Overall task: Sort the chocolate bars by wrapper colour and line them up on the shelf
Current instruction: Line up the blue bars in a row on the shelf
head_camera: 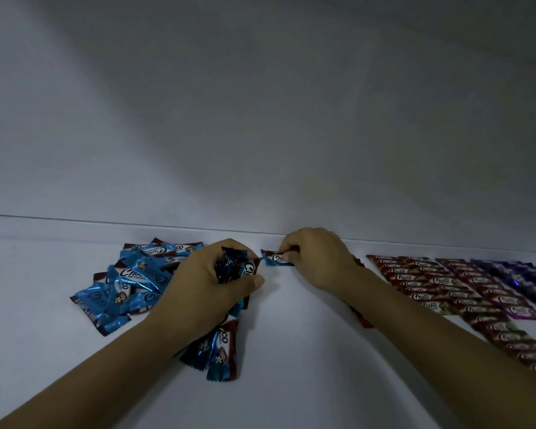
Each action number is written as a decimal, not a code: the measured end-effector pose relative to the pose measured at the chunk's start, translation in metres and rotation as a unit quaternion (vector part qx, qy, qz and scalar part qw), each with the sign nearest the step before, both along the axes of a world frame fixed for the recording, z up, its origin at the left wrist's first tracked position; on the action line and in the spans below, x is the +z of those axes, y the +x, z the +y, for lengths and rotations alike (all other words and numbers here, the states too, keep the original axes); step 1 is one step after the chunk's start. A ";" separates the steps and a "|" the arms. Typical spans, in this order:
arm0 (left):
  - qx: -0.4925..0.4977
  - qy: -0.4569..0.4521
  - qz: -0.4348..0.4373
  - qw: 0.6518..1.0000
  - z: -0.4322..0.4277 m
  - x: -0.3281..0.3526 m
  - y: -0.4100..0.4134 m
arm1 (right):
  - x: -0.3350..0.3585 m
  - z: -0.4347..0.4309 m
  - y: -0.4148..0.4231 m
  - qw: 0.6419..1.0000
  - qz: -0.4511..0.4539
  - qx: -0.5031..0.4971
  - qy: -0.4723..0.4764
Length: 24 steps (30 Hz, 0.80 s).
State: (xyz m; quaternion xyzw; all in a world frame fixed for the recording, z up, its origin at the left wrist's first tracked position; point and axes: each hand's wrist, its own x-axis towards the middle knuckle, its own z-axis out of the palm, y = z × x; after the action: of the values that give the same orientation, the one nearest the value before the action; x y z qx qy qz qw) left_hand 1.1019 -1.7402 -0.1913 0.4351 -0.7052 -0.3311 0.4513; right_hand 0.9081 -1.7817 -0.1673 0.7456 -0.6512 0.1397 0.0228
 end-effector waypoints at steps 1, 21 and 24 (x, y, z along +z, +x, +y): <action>-0.002 -0.006 -0.002 1.000 0.000 0.000 0.000 | 0.000 0.000 0.001 1.000 0.004 0.001 0.001; -0.010 0.073 0.198 0.978 0.006 0.011 0.001 | -0.007 0.062 0.038 0.869 -0.460 0.181 0.026; -0.010 0.071 0.188 0.979 0.005 0.011 0.002 | -0.003 0.054 0.025 0.899 -0.412 0.144 -0.028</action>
State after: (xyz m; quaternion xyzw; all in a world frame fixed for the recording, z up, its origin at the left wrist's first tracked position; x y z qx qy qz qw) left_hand 1.1041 -1.7352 -0.1807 0.3886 -0.5868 -0.4610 0.5405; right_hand 0.9327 -1.7272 -0.1698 0.7062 -0.4833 0.4543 -0.2477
